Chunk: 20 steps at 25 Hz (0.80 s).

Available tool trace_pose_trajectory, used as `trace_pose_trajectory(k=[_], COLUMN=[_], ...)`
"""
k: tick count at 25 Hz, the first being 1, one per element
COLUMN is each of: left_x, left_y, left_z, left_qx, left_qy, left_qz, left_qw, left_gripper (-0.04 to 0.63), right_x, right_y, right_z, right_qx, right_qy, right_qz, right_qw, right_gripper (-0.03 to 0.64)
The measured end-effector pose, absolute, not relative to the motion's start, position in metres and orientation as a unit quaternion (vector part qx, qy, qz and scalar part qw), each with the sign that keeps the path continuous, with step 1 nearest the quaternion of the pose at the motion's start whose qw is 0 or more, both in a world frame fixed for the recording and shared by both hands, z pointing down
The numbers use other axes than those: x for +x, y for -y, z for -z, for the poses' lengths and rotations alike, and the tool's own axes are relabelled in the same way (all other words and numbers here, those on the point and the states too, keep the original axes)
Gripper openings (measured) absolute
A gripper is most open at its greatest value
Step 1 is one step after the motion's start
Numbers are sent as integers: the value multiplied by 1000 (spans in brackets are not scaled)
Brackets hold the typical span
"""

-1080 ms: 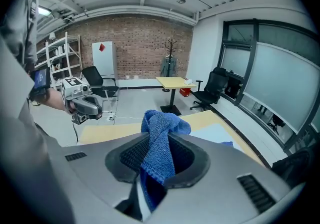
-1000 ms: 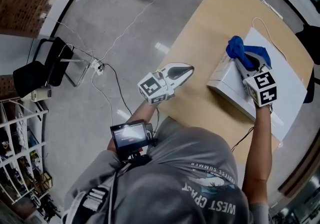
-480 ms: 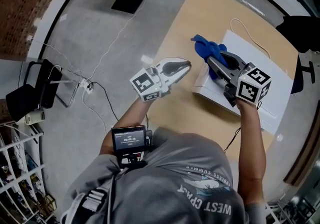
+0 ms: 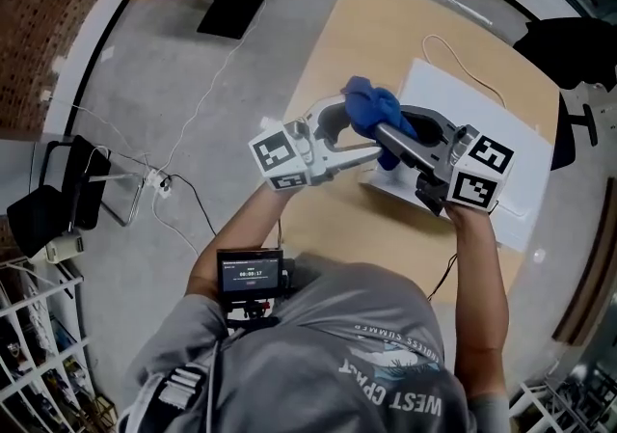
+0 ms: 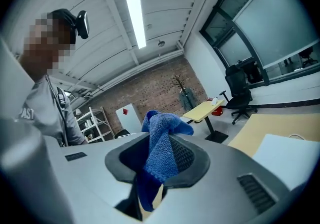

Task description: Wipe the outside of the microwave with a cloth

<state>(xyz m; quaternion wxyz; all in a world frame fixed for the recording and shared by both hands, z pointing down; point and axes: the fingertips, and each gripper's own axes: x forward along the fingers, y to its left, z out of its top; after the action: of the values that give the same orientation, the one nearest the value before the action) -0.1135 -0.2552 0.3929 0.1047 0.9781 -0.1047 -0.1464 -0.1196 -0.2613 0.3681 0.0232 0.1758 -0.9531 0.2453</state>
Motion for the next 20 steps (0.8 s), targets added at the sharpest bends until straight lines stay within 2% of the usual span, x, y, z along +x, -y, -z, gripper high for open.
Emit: trace_pose_trajectory(k=[9, 13, 16, 20], left_x=[-99, -95, -94, -93], left_y=[252, 252, 255, 258], left_z=[-384, -381, -382, -382], left_qx=[984, 986, 986, 987], left_qy=[99, 92, 102, 124], left_qz=[124, 120, 114, 99], left_qw=[82, 74, 62, 37], left_gripper=[314, 181, 116, 94], right_x=[-116, -116, -116, -111], right_y=[255, 260, 264, 268], right_z=[-361, -357, -353, -348], right_qx=[176, 182, 188, 218], right_qy=[962, 964, 963, 960], right_qz=[-207, -194, -191, -174], right_qw=[33, 20, 6, -6], right_gripper=[105, 154, 200, 233])
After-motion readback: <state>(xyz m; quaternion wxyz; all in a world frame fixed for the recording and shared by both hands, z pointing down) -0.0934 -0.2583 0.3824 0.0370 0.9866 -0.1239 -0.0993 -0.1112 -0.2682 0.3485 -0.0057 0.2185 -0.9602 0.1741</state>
